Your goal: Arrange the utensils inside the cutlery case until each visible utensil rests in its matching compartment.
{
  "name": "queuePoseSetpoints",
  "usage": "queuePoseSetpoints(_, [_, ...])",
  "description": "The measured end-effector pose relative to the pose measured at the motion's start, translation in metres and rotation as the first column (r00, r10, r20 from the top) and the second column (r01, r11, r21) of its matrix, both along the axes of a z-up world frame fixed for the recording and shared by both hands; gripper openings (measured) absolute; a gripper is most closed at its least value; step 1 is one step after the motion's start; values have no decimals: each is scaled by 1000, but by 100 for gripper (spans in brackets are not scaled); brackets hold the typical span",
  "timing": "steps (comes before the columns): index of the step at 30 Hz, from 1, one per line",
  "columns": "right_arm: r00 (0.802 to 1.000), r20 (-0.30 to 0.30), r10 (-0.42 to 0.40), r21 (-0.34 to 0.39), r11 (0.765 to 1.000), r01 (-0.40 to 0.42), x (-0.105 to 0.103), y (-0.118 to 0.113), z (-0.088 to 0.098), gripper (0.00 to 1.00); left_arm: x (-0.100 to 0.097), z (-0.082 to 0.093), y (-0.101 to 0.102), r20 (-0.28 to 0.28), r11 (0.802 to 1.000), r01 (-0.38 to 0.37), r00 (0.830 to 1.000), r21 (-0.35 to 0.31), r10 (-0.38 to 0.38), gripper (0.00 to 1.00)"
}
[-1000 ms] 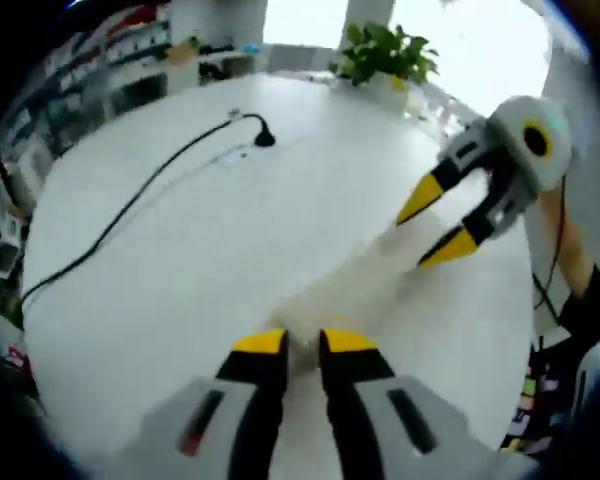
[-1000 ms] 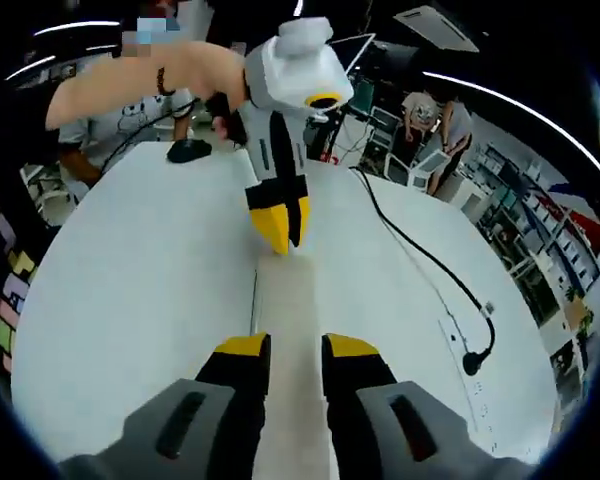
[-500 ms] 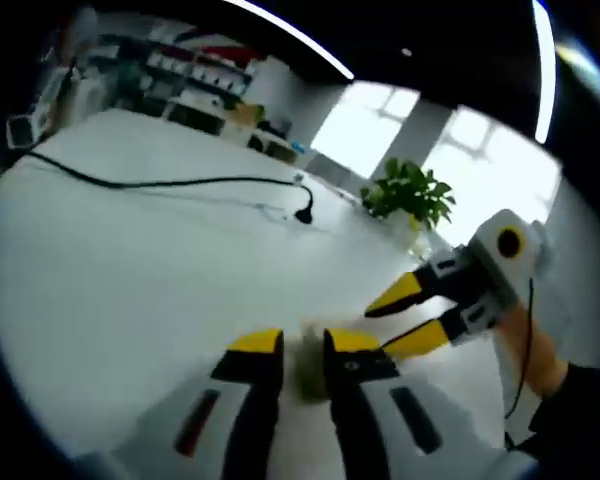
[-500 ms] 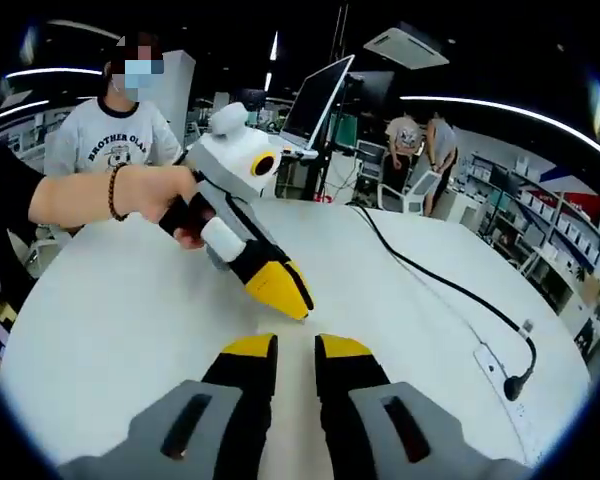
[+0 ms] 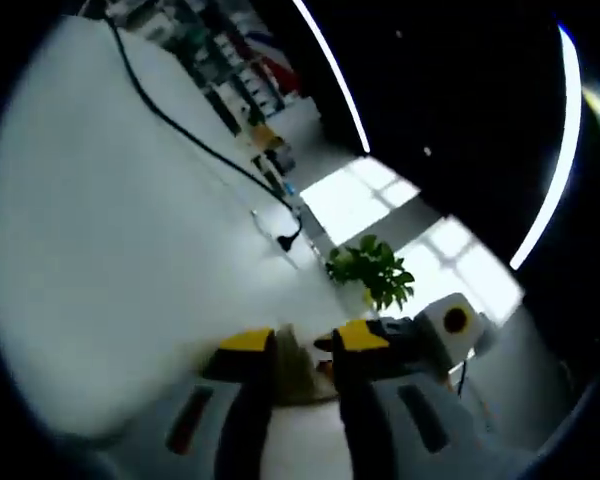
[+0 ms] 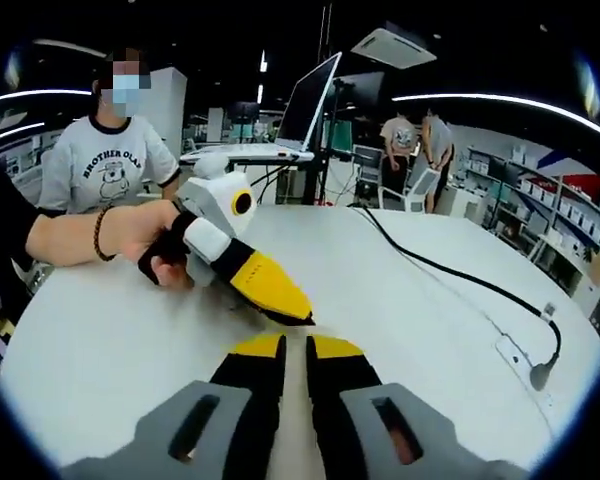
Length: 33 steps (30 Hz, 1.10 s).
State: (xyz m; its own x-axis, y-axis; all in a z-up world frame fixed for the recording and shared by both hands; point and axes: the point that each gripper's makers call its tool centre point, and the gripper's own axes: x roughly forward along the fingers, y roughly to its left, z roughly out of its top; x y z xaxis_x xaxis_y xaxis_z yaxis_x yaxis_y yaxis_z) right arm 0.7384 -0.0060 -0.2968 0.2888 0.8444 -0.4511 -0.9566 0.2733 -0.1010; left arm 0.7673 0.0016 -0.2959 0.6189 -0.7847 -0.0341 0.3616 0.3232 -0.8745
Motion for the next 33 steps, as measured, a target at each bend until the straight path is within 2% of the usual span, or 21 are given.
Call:
queuePoseSetpoints(3, [1000, 9, 16, 3, 1000, -16, 1, 3, -1, 0, 8, 8, 4, 19, 999, -21, 1000, -48, 22, 29])
queuePoseSetpoints(4, [1000, 12, 16, 6, 1000, -16, 4, 3, -1, 0, 18, 7, 12, 11, 998, -20, 1000, -53, 21, 29])
queuePoseSetpoints(7, [1000, -11, -5, 32, 999, 5, 4, 5, -3, 0, 31, 7, 22, 12, 999, -20, 1000, -39, 20, 29])
queuePoseSetpoints(8, [1000, -5, -5, 29, 1000, 5, 3, 6, -3, 0, 23, 6, 17, 19, 999, -21, 1000, -35, 22, 29])
queuePoseSetpoints(11, [1000, -7, -11, 21, 1000, 11, 8, 7, -3, 0, 26, 5, 20, 19, 999, -27, 999, -34, 27, 29])
queuePoseSetpoints(13, [1000, -14, -15, 25, 1000, 15, 11, 7, -4, 0, 20, 4, 15, 24, 999, -30, 999, -27, 31, 28])
queuePoseSetpoints(15, [1000, 0, -17, 9, 1000, 17, 13, 8, -4, 0, 22, 4, 17, 18, 999, -32, 999, -32, 32, 28])
queuePoseSetpoints(17, [1000, 15, -16, -4, 1000, 16, 10, 9, -4, 0, 13, 3, 11, 17, 999, -33, 999, -30, 34, 28])
queuePoseSetpoints(21, [1000, -4, -27, 15, 1000, 27, 10, 8, -5, 0, -4, 2, -1, 18, 999, -36, 999, -27, 37, 27])
queuePoseSetpoints(24, [999, 17, -30, -22, 999, 30, 9, 10, -5, 0, -5, 2, -1, 12, 999, -38, 999, -33, 38, 27])
queuePoseSetpoints(29, [999, 8, -37, -29, 999, 37, 3, 9, -6, 0, -12, 1, -4, 1, 998, -44, 999, -34, 44, 27])
queuePoseSetpoints(31, [999, 30, -29, -55, 998, 30, 1, 10, -7, 0, -11, 1, -2, 2, 999, -44, 999, -27, 44, 27])
queuePoseSetpoints(33, [999, 24, -30, -51, 998, 31, 1, 8, -7, 0, -13, 0, -3, 2, 999, -46, 999, -20, 46, 27])
